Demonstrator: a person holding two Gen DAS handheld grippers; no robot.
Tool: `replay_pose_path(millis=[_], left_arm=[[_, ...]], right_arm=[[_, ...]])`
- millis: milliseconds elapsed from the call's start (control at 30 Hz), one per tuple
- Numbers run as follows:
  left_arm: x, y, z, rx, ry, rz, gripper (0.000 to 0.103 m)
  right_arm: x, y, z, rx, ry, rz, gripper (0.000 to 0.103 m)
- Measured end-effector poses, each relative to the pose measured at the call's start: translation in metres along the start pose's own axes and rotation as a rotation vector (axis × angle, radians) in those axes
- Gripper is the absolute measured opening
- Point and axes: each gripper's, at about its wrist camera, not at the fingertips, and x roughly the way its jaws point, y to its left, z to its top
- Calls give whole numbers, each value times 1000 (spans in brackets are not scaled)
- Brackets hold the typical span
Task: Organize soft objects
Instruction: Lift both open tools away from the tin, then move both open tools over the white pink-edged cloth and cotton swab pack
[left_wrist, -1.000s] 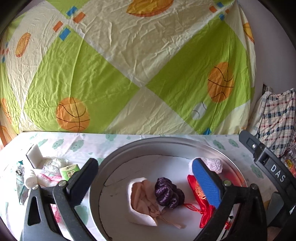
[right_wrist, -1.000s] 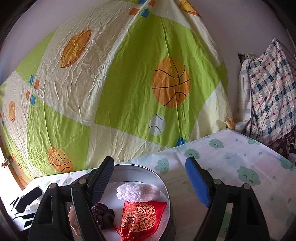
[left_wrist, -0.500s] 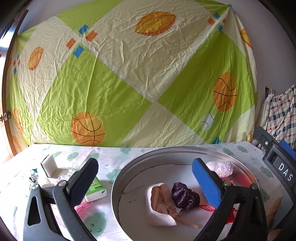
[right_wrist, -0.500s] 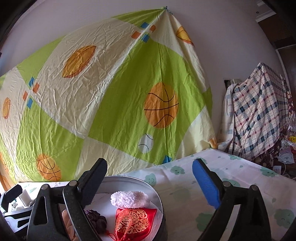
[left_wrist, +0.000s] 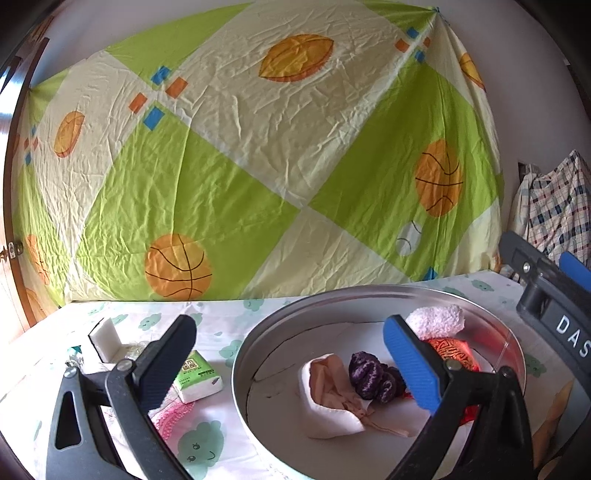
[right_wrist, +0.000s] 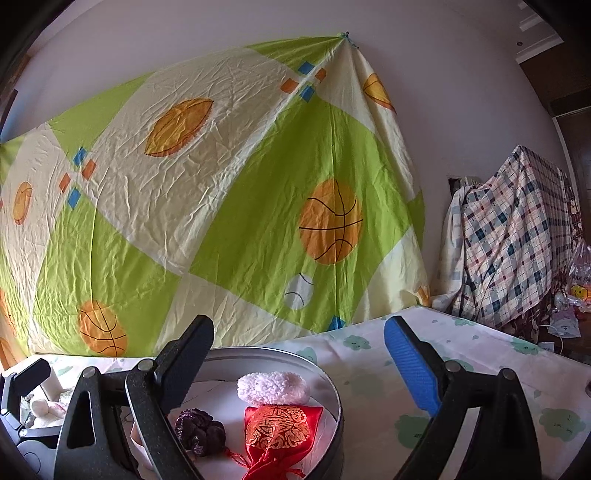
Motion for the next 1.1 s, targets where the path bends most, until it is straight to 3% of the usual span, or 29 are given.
replay_pose_path(millis=[333, 600, 1100], left_arm=[[4, 22, -6, -50, 50, -4, 103], [2, 41, -9, -25, 51, 21, 103], [11, 127, -16, -83, 89, 130, 103]], right_arm=[[-15, 3, -1, 26, -18, -33, 95], [-13, 17, -9, 82, 67, -6, 95], [-23, 105, -27, 29, 119, 147, 95]])
